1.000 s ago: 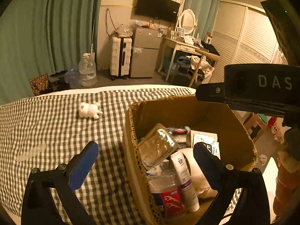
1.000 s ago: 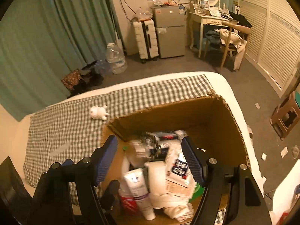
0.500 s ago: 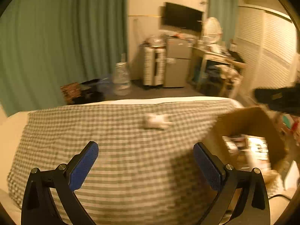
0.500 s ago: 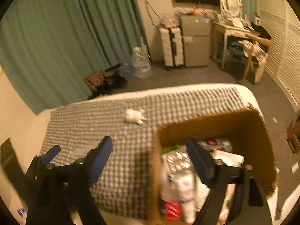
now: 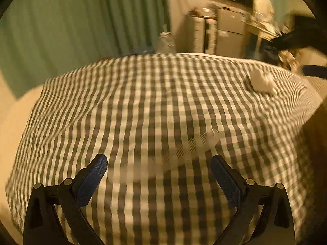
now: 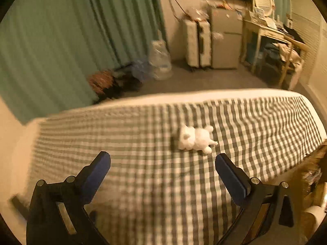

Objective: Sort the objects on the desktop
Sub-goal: 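Grasp the clear comb with left tool while right tool grasps white plush toy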

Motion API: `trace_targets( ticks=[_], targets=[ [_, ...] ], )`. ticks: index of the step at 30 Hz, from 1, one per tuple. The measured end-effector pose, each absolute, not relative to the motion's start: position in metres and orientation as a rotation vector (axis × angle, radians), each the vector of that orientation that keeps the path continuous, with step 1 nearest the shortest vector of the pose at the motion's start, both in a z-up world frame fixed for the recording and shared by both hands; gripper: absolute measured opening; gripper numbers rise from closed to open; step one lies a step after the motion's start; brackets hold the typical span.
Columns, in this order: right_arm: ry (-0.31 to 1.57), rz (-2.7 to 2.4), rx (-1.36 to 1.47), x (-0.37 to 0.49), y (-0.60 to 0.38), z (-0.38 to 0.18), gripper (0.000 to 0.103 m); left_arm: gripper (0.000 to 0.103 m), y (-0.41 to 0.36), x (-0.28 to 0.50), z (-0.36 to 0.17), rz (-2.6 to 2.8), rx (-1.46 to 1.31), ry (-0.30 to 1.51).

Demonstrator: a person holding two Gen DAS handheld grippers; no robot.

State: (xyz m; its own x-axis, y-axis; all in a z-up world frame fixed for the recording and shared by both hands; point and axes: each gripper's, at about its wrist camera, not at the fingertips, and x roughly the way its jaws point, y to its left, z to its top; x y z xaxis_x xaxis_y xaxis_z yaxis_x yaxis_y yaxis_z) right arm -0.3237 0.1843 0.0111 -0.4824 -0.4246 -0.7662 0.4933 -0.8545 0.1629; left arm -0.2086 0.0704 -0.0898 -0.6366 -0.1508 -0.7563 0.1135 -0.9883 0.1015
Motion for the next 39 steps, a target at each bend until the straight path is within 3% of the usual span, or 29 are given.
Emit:
trace_targets(
  ticks=[3,7,10,11,12,13,14,19,23,26,32,39],
  targets=[
    [0.217,-2.407,1.236,-0.356,0.166,-0.029,0.103,0.103,0.067,-0.220,-0.108,-2.709,1.294,-0.157],
    [0.257,-2.445,1.336,-0.392,0.162,-0.062,0.103,0.103,0.053,-0.222,-0.132,-2.687,1.395,0.061],
    [0.302,-2.428,1.350,-0.404,0.160,-0.074,0.102,0.103,0.046,-0.222,-0.135,-2.694,1.415,0.100],
    [0.353,-2.405,1.368,-0.405,0.157,-0.078,0.099,0.103,0.048,-0.221,-0.136,-2.699,1.408,0.074],
    [0.453,-2.396,1.392,-0.405,0.153,-0.085,0.089,0.100,0.047,-0.220,-0.136,-2.703,1.406,0.060],
    [0.479,-2.391,1.393,-0.404,0.154,-0.087,0.082,0.093,0.047,-0.220,-0.137,-2.717,1.409,0.053],
    [0.472,-2.387,1.387,-0.403,0.157,-0.086,0.082,0.089,0.049,-0.218,-0.136,-2.737,1.412,0.044],
    [0.364,-2.355,1.394,-0.383,0.179,-0.079,0.081,0.030,0.068,-0.223,-0.124,-2.800,1.406,-0.040],
    [0.406,-2.280,1.356,-0.354,0.187,-0.077,0.081,0.019,0.070,-0.222,-0.120,-2.809,1.393,-0.036],
    [0.423,-2.229,1.330,-0.324,0.196,-0.075,0.081,0.003,0.069,-0.212,-0.113,-2.805,1.364,-0.048],
    [0.476,-2.153,1.268,-0.272,0.216,-0.061,0.081,0.003,0.067,-0.196,-0.084,-2.850,1.259,-0.025],
    [0.447,-2.129,1.144,-0.237,0.256,0.012,0.081,0.003,0.088,-0.174,-0.021,-2.974,1.240,0.168]
  ],
)
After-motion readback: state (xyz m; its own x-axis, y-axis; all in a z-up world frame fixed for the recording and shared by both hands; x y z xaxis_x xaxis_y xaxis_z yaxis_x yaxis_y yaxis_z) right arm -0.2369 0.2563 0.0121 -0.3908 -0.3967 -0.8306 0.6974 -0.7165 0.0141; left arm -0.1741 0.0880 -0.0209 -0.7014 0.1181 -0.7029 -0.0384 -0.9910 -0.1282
